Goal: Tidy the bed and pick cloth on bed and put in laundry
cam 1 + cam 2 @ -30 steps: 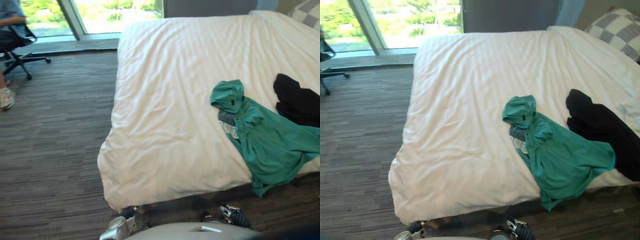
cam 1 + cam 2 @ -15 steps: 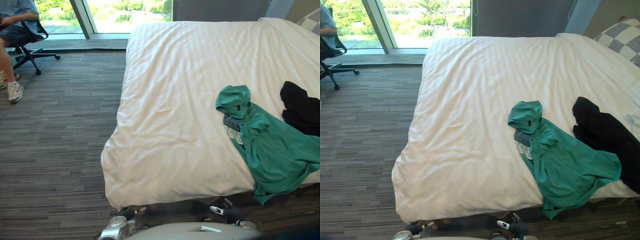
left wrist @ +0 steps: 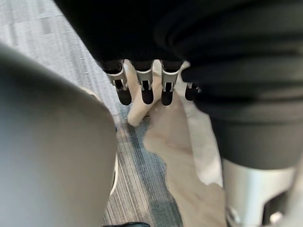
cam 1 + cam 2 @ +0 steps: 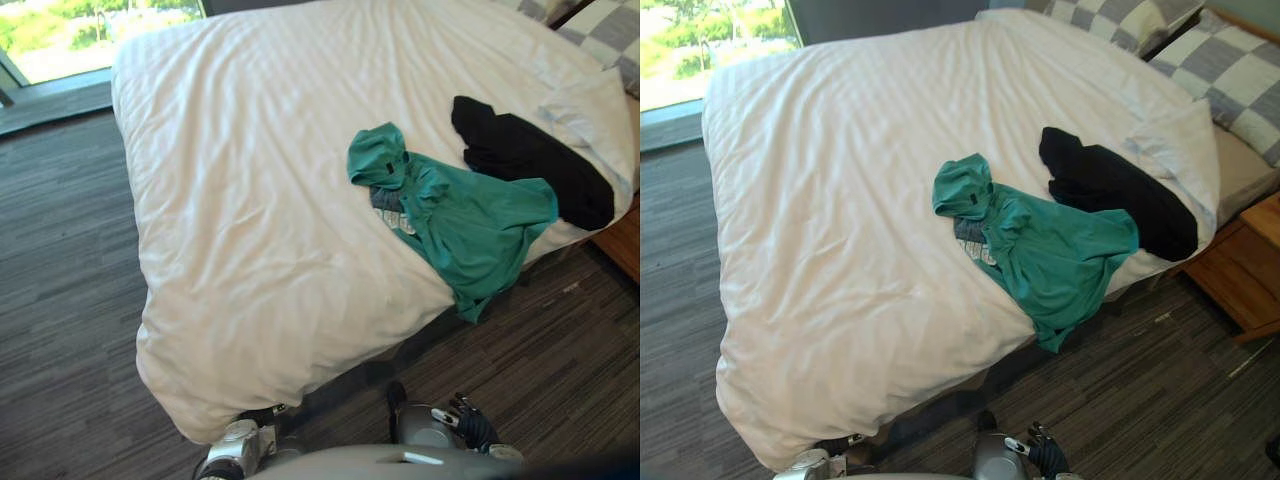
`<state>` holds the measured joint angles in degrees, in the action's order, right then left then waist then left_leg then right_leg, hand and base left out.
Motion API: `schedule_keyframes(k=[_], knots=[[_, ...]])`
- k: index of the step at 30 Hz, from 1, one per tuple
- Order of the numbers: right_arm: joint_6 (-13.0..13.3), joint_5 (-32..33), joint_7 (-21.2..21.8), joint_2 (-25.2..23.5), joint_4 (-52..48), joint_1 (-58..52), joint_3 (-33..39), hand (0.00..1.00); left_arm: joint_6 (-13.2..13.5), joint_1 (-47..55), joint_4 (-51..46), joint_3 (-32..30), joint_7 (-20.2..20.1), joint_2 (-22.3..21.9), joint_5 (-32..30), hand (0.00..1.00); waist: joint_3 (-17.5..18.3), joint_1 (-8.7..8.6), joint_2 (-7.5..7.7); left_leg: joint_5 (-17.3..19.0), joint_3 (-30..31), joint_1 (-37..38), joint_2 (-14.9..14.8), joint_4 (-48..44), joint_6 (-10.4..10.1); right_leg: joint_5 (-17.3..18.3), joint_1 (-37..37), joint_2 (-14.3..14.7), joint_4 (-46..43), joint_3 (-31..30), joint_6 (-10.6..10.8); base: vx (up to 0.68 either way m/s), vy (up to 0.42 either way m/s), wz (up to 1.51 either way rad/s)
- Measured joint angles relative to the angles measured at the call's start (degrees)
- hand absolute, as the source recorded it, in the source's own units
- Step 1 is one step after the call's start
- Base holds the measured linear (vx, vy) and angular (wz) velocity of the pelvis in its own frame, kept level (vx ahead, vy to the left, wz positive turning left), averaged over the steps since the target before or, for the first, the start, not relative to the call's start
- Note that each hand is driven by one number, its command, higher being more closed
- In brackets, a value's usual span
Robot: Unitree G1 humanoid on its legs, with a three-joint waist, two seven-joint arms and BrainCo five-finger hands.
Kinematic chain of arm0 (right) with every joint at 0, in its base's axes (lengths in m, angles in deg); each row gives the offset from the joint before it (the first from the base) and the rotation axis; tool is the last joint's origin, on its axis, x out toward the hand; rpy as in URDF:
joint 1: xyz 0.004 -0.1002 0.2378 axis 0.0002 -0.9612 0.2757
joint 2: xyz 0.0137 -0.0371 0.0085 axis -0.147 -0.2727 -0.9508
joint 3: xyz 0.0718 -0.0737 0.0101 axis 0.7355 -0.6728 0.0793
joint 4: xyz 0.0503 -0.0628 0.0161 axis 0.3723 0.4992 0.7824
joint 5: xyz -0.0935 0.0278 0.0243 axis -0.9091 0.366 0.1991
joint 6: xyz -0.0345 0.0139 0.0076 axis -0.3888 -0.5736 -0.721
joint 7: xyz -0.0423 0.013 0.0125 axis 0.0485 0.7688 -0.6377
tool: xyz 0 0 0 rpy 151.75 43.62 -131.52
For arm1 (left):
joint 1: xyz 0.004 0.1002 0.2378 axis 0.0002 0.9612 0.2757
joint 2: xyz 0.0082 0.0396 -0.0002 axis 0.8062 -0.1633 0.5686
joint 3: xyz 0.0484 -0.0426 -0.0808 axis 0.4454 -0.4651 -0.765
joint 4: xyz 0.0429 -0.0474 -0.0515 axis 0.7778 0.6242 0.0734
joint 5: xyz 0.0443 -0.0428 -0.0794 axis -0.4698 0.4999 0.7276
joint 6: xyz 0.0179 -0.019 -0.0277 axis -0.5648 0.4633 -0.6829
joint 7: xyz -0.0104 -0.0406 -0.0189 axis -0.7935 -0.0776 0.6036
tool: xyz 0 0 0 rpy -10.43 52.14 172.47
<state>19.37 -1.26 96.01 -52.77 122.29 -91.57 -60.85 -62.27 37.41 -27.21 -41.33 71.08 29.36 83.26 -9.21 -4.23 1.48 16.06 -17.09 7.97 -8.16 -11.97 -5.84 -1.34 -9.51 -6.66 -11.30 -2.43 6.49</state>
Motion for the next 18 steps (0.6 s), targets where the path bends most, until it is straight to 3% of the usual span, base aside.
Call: schedule_keyframes(k=[1,2,3,4,5,6,7,8,9,10,11,12,13,15,16,17,18], knots=[[0.38,0.01,-0.28,0.2,-0.06,-0.09,-0.21,0.0,-0.43,0.02,-0.01,-0.15,0.06,-0.15,0.03,0.0,0.0,-0.02,-0.31,-0.6,-2.42,0.2,-0.2,0.81,0.39,-3.18,-0.21,0.32,2.32,1.99,-0.57,-0.2,-0.029,-0.82],[0.59,-0.01,-0.72,0.53,-0.39,0.0,-0.49,0.0,-0.53,0.18,-0.13,-0.88,0.06,-0.49,0.01,0.0,-0.52,0.5,-1.57,-1.18,-5.21,0.23,-1.17,1.4,0.87,-3.39,-0.95,0.56,2.0,4.41,-3.2,-0.2,-0.036,-0.85],[0.69,0.0,-0.86,0.6,-0.9,0.28,-0.38,0.0,-0.55,0.2,-0.23,-1.62,0.1,-0.62,-0.03,0.0,-0.68,0.52,-1.44,-1.38,-6.24,0.4,-1.39,1.46,0.62,-0.32,-2.4,0.36,-2.95,6.78,-4.73,-0.12,-0.049,-0.86],[1.19,0.51,-1.12,0.15,-2.14,-0.63,-0.39,0.0,-0.54,0.57,-0.33,-2.36,0.16,-0.66,-0.02,0.0,-0.72,0.32,-1.28,-1.65,-7.94,1.44,-1.88,1.73,0.14,5.23,-3.86,-0.42,-13.0,10.91,-5.98,-0.05,-0.075,-0.72],[1.51,0.96,-1.27,-0.26,-2.45,-1.64,-0.66,0.0,-0.52,0.73,-0.35,-2.44,0.29,-0.56,-0.03,0.0,-0.62,0.19,-0.93,-1.75,-9.27,2.74,-1.81,1.7,-0.14,7.39,-3.43,-1.31,-15.92,13.03,-5.93,-0.04,-0.086,-1.15],[1.72,0.99,-1.38,-0.19,-2.36,-1.81,-0.96,0.0,-0.44,0.42,-0.22,-3.06,0.83,-0.65,-0.13,0.0,-0.45,0.46,0.49,-1.68,-10.93,4.35,-0.55,1.71,-0.32,8.12,-3.13,-0.32,-15.06,14.67,-6.92,-0.02,-0.071,-0.96],[1.74,0.99,-1.41,-0.08,-2.22,-1.88,-1.06,0.0,-0.44,0.39,-0.15,-3.25,0.89,-0.53,-0.18,0.0,-0.57,0.5,0.75,-1.45,-10.78,4.33,-0.32,1.79,0.2,7.89,-3.11,-0.02,-14.33,14.39,-7.28,-0.14,-0.041,-1.28],[1.92,0.97,-1.65,0.48,-2.24,-1.5,-1.89,0.0,-0.4,0.06,0.15,-3.84,1.05,-0.61,-0.55,0.0,-0.66,0.77,0.57,-0.33,-9.24,3.42,1.98,3.17,2.27,5.57,-2.87,1.75,-8.65,11.0,-6.96,-0.2,-0.01,-1.57],[1.81,0.92,-1.56,2.07,-2.31,0.07,-1.67,0.0,-0.07,0.46,-0.05,-4.7,1.1,-2.51,-0.46,0.0,-0.36,2.17,-2.8,-2.14,-8.1,1.64,2.58,5.84,4.94,4.54,-4.17,4.29,-9.47,10.29,-7.82,-0.23,-0.024,-1.76],[1.69,0.94,-1.68,2.02,-2.28,0.28,-1.72,0.0,0.28,0.72,-0.2,-5.47,1.15,-2.55,-0.4,0.0,-0.49,1.79,-2.31,-3.05,-10.95,1.7,2.21,5.67,3.02,8.77,-6.01,2.25,-19.19,12.78,-9.87,-0.1,-0.071,-1.38],[1.74,1.04,-2.03,1.51,-2.06,-0.56,-1.51,0.0,0.3,0.84,-0.35,-4.45,1.18,-1.49,-0.51,0.0,-0.7,0.62,-1.42,-3.13,-12.1,2.15,2.7,5.1,2.97,14.39,-4.66,-2.91,-29.76,15.52,-9.23,-0.02,-0.147,-0.87],[1.7,0.82,-1.98,0.56,-1.74,-1.21,-2.02,0.0,0.73,1.29,-0.23,-4.4,1.16,-0.74,-0.34,0.0,0.25,0.6,0.19,-2.92,-14.26,2.52,2.81,3.62,2.67,16.22,-1.25,-7.08,-30.14,16.97,-7.32,0.03,-0.168,-0.85],[1.68,0.16,-1.81,-0.22,-1.24,-1.66,-1.92,0.0,0.97,1.34,-0.23,-4.55,1.15,-0.44,-0.31,0.0,0.95,0.91,1.75,-2.64,-15.45,2.37,3.18,2.7,2.26,16.7,-0.73,-7.54,-28.28,17.45,-5.21,-0.03,-0.169,-1.32],[1.6,-0.57,-1.85,0.82,-0.83,-0.25,-2.59,0.0,1.12,0.1,0.22,-3.12,1.09,-0.13,0.38,0.0,0.63,2.2,0.91,-1.34,-13.31,-0.42,2.87,1.79,3.58,15.69,2.59,-1.48,-14.49,14.61,-6.82,-0.15,-0.151,-1.54],[1.57,-0.63,-1.69,1.16,-0.44,1.29,-2.44,0.0,1.2,0.13,0.2,-2.32,1.14,-0.26,0.48,0.0,0.12,2.28,-0.49,-1.65,-11.84,-0.91,3.44,2.94,3.83,13.68,3.36,-0.3,-11.67,13.96,-7.18,-0.22,-0.092,-1.25],[1.45,-0.66,-1.6,1.59,0.35,2.04,-2.77,0.0,1.23,0.04,0.22,-1.52,1.15,-0.32,0.8,0.0,-1.07,1.3,-0.61,-3.82,-12.14,-2.0,3.57,3.91,4.64,9.29,4.8,2.08,-6.37,12.74,-7.96,-0.22,-0.043,-1.02],[1.36,-0.66,-1.48,1.72,0.29,2.39,-2.83,0.0,1.25,0.03,0.05,-0.96,1.12,-0.21,0.86,0.0,-0.78,1.61,-1.5,-6.43,-13.87,-3.17,2.76,3.16,5.6,7.25,6.39,4.17,-1.74,11.68,-7.51,-0.24,-0.04,-0.88]])
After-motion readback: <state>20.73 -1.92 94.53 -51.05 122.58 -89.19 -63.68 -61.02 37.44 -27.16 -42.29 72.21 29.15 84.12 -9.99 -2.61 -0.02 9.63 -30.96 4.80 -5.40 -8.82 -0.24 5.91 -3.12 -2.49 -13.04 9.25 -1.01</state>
